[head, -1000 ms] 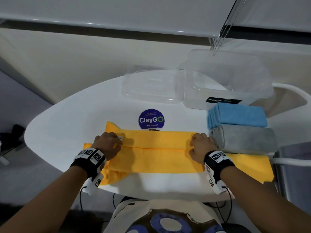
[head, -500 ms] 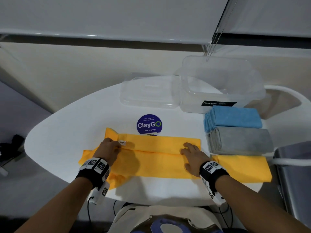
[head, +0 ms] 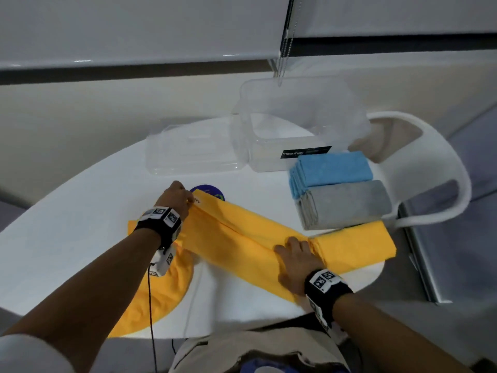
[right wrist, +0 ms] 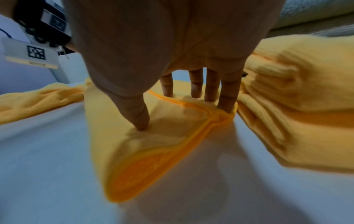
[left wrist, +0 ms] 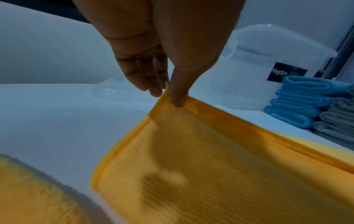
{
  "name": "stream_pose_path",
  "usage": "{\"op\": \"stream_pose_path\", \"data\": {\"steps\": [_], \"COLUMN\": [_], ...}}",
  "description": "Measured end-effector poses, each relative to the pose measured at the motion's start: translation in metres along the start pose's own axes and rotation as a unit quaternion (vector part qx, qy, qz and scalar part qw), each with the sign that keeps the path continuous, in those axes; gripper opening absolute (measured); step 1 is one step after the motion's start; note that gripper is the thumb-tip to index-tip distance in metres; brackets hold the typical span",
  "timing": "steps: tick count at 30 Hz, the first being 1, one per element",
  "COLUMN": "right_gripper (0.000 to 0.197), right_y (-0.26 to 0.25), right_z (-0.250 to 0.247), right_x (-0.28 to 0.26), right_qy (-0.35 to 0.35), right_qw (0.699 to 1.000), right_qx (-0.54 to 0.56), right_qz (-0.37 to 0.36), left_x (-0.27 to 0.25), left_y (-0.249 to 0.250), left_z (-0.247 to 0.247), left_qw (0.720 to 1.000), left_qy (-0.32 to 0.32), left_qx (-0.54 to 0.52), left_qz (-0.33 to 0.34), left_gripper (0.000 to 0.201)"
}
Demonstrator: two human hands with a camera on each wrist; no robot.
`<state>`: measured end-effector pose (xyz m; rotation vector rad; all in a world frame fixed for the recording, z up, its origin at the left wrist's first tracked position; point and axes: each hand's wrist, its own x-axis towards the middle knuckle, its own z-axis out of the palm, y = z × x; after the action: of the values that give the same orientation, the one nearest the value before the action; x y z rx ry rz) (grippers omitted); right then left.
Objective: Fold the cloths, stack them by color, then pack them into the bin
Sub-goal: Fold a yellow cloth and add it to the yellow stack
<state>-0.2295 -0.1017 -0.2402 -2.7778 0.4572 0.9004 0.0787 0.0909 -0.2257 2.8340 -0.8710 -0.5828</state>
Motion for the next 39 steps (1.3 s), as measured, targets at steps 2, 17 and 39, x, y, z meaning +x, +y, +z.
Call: {"op": "stream_pose_path", "data": {"steps": [2, 17, 39], "right_gripper": [0.074, 0.068, 0.068], "right_y": [-0.003, -0.008, 0.024], "right_z": [0.001, -0.009, -0.018], "right_x": [-0.002, 0.018, 0.002], "right_qy": [-0.018, -0.031, -0.127], "right_qw": [1.0, 0.993, 0.912], "right_qx": [0.006, 0.013, -0.093], "right_qz": [-0.002, -0.111, -0.379], "left_x": [0.008, -0.076, -0.219], "left_y": [0.003, 0.05, 0.1], "left_z": [0.003, 0.058, 0.125], "left_qw": [1.0, 0.995, 0.973], "left_qy": [0.01, -0.087, -0.189], "left_qx": [0.015, 0.018, 0.032], "left_qz": [0.005, -0.046, 0.126], "left_gripper": [0.016, 0.07, 0.063]}}
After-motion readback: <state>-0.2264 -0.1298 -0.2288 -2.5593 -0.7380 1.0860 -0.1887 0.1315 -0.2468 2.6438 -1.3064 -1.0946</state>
